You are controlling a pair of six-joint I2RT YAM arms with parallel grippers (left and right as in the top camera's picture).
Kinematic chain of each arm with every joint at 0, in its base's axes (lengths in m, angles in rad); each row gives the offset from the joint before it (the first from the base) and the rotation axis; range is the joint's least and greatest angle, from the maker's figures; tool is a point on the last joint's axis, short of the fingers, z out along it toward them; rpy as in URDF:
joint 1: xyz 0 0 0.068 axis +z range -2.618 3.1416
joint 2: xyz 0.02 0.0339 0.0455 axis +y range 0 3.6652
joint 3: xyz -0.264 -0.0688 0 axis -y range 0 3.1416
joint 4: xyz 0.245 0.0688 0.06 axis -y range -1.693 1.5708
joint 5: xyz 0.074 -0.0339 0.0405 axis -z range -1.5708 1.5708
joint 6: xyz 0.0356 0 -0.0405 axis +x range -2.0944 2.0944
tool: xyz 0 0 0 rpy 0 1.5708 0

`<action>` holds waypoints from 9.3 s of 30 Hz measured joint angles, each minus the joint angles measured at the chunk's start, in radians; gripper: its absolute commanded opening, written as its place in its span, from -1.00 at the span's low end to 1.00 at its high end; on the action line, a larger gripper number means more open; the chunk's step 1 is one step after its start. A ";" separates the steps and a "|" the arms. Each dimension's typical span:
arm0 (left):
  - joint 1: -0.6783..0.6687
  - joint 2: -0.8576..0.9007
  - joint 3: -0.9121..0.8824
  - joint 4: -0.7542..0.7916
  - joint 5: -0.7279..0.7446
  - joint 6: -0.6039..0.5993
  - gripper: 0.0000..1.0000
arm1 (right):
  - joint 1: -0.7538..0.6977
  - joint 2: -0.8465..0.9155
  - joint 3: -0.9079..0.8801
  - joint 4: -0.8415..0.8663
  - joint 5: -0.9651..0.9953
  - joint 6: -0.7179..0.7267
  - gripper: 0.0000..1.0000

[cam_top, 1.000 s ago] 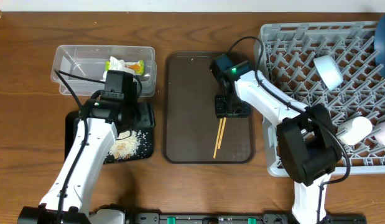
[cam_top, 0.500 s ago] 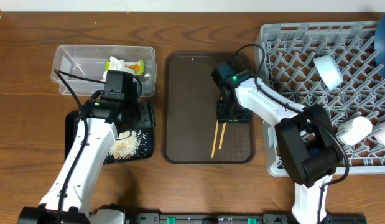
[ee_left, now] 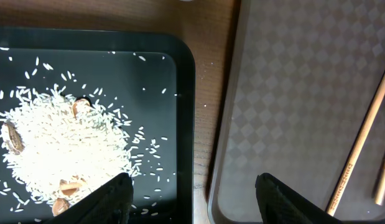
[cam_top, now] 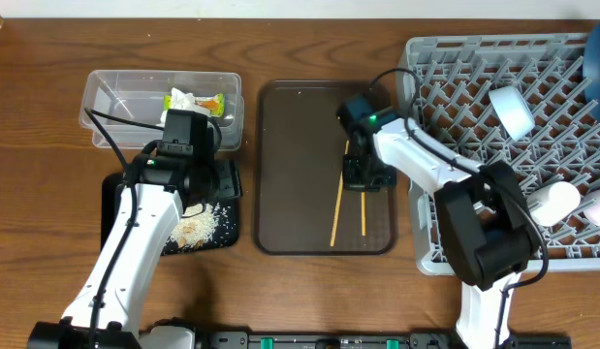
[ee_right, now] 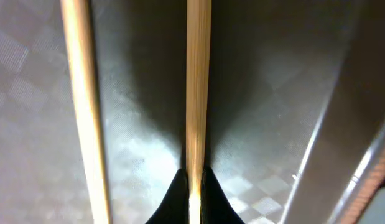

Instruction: Sort waste into correct bins and load items into the dishwasher rack

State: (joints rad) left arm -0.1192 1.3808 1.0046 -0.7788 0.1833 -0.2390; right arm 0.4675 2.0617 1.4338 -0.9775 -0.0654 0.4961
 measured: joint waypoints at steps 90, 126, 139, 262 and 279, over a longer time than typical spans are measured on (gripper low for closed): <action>0.000 0.000 0.000 0.001 0.000 0.000 0.34 | 0.103 0.085 0.106 -0.098 -0.026 0.041 -0.97; 0.000 0.000 0.000 0.001 0.000 0.000 0.34 | -0.393 -0.359 -0.088 -0.154 -0.064 -0.489 -0.74; 0.000 0.000 0.000 0.002 0.000 0.000 0.35 | -0.393 -0.358 -0.116 -0.099 -0.070 -0.505 -0.38; -0.020 -0.918 -0.212 -0.095 -0.008 0.116 0.78 | -0.464 -2.044 -1.423 0.903 0.048 -0.556 0.98; -0.020 -0.918 -0.213 -0.109 -0.014 0.150 0.78 | -0.464 -2.044 -1.423 0.903 0.048 -0.556 0.99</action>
State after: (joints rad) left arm -0.1390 0.4625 0.7918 -0.8879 0.1696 -0.0891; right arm 0.0036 0.0174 0.0109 -0.0742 -0.0174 -0.0597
